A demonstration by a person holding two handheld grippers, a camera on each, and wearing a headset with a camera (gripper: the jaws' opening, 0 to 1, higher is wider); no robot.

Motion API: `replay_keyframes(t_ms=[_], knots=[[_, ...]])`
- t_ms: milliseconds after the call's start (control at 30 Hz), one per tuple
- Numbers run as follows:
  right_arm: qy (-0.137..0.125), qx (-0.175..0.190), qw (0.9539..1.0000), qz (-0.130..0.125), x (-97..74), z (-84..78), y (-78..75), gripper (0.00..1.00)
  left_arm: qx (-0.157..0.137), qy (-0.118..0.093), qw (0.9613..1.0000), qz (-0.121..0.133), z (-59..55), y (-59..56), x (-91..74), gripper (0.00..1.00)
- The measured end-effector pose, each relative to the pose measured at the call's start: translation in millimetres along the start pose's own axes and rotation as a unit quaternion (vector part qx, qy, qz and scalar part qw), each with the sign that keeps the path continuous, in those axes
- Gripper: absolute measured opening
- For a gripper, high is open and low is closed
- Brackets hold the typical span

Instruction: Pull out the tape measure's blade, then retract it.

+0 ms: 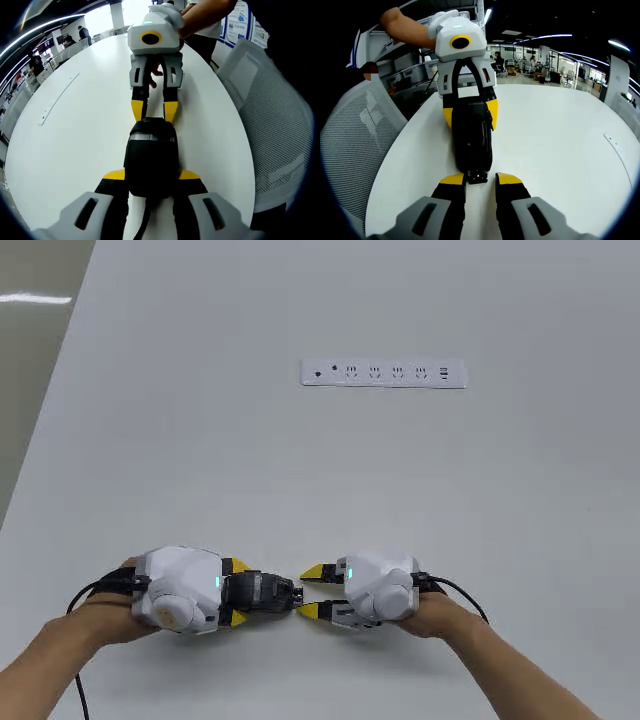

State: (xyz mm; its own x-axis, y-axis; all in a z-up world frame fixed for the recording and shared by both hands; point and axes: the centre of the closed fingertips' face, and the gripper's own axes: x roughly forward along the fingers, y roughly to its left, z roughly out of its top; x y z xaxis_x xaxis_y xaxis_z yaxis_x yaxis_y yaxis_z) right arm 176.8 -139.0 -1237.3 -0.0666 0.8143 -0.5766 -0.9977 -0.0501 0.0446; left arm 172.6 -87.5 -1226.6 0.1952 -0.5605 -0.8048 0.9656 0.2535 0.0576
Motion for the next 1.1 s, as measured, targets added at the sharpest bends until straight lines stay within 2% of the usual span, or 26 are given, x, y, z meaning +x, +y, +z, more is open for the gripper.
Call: replay_keyframes(t_ms=[300, 533, 667, 1100], knots=[[0.008, -0.001, 0.9999, 0.01, 4.1, -5.4, 3.4, 0.19, -0.007, -0.013, 0.9999, -0.001, 0.7, -0.3, 0.4, 0.29], [-0.001, -0.011, 0.9996, 0.027, 5.7, -2.4, 8.3, 0.15, -0.011, -0.024, 0.9996, -0.003, 0.4, 0.2, -0.2, 0.29], [-0.001, -0.013, 0.9996, 0.023, 5.0, -3.0, 7.0, 0.15, -0.021, -0.035, 0.9992, -0.002, 0.9, 0.8, -0.2, 0.29], [0.001, -0.015, 0.9994, 0.03, 5.2, 0.4, 8.5, 0.12, -0.028, -0.041, 0.9988, -0.005, -0.3, 1.4, -1.3, 0.29]])
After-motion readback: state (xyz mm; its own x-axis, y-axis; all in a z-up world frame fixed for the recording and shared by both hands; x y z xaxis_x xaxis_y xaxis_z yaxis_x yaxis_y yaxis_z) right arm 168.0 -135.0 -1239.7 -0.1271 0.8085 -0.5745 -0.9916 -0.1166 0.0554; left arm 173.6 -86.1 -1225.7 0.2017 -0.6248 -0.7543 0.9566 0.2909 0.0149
